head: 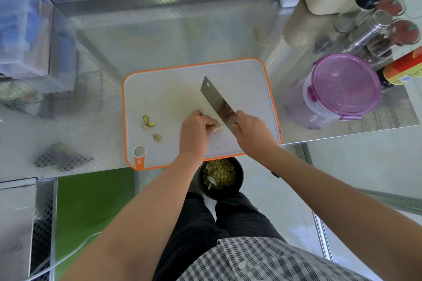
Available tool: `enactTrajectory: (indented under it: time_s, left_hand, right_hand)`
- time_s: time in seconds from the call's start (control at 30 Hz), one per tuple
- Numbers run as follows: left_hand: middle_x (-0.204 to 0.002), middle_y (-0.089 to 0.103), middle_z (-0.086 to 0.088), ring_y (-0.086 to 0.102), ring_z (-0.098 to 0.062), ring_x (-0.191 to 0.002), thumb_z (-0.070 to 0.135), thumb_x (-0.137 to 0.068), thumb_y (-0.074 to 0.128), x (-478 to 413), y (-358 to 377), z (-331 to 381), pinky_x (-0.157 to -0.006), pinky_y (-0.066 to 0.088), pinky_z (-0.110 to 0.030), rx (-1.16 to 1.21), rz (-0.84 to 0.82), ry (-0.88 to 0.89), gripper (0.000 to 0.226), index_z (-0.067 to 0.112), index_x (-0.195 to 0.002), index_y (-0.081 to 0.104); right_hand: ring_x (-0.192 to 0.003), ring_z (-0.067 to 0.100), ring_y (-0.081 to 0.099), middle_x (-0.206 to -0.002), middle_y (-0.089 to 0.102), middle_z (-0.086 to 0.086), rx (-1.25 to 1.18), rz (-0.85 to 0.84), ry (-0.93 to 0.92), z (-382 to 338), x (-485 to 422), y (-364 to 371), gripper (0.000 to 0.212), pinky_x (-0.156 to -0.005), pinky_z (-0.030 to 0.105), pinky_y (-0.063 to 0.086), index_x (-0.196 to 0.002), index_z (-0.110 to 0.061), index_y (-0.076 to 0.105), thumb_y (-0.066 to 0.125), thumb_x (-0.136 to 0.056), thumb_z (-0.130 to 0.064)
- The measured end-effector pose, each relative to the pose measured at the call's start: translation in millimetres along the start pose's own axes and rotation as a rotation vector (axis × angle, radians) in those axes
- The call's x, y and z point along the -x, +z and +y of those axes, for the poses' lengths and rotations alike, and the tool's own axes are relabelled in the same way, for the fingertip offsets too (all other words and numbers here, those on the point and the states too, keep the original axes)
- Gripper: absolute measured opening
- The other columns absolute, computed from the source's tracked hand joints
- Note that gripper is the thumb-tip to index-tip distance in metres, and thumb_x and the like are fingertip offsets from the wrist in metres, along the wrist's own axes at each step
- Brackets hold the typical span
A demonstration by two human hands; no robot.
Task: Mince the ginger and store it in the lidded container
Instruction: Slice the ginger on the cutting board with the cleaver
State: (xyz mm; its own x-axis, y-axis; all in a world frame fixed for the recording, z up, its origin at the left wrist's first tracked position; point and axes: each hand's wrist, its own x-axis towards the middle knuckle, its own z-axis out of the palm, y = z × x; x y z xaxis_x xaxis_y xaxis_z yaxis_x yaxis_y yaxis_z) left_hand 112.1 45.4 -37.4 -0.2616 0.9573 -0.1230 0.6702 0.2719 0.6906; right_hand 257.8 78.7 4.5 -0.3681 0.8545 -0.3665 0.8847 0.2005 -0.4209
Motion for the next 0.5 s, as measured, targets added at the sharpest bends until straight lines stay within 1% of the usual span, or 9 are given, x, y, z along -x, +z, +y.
enactTrajectory:
  time_s: [0.07, 0.17, 0.33, 0.43, 0.5]
  left_hand:
    - [-0.080, 0.062, -0.006, 0.060, -0.019, -0.071, 0.009, -0.077, 0.077, -0.3, 0.5, -0.6, -0.066, 0.036, -0.017, -0.019, 0.005, 0.006, 0.010, 0.007, -0.087, 0.077]
    - [-0.079, 0.062, -0.007, 0.061, -0.022, -0.070, 0.009, -0.076, 0.077, -0.9, 0.9, -1.2, -0.065, 0.039, -0.021, -0.032, 0.007, 0.013, 0.010, 0.007, -0.086, 0.076]
    - [-0.080, 0.062, -0.007, 0.061, -0.022, -0.071, 0.007, -0.076, 0.077, -1.2, 0.9, -1.8, -0.066, 0.041, -0.022, -0.029, 0.001, 0.005, 0.010, 0.006, -0.086, 0.076]
    - [-0.080, 0.062, -0.007, 0.061, -0.023, -0.071, 0.008, -0.076, 0.077, -1.2, 1.3, -1.5, -0.066, 0.044, -0.025, -0.029, 0.000, 0.008, 0.010, 0.006, -0.086, 0.076]
    - [-0.080, 0.062, -0.007, 0.061, -0.022, -0.070, 0.008, -0.076, 0.077, -1.1, 1.3, -0.9, -0.065, 0.042, -0.023, -0.036, 0.001, 0.004, 0.010, 0.006, -0.085, 0.076]
  right_hand:
    - [-0.083, 0.037, 0.051, -0.087, 0.052, 0.012, 0.027, -0.031, -0.020, -1.2, 3.3, 0.8, 0.007, -0.063, 0.035, 0.030, -0.093, -0.012, 0.037, 0.039, -0.097, -0.017]
    - [-0.091, 0.039, 0.054, -0.100, 0.058, 0.016, 0.057, -0.039, -0.012, -4.5, 3.6, 1.8, 0.014, -0.065, 0.036, 0.032, -0.107, -0.007, 0.044, 0.039, -0.097, -0.016]
    - [-0.090, 0.037, 0.055, -0.101, 0.059, 0.014, 0.126, -0.033, -0.013, -4.5, 6.6, 1.0, 0.018, -0.065, 0.035, 0.034, -0.113, -0.008, 0.043, 0.039, -0.096, -0.012]
    - [-0.091, 0.035, 0.057, -0.102, 0.059, 0.012, 0.157, -0.034, -0.006, -4.6, 5.6, 3.4, 0.022, -0.065, 0.035, 0.035, -0.118, -0.009, 0.042, 0.040, -0.096, -0.012]
    - [-0.090, 0.033, 0.057, -0.103, 0.059, 0.010, 0.177, -0.037, 0.006, -6.7, 4.4, 6.8, 0.026, -0.064, 0.035, 0.035, -0.122, -0.010, 0.041, 0.040, -0.095, -0.009]
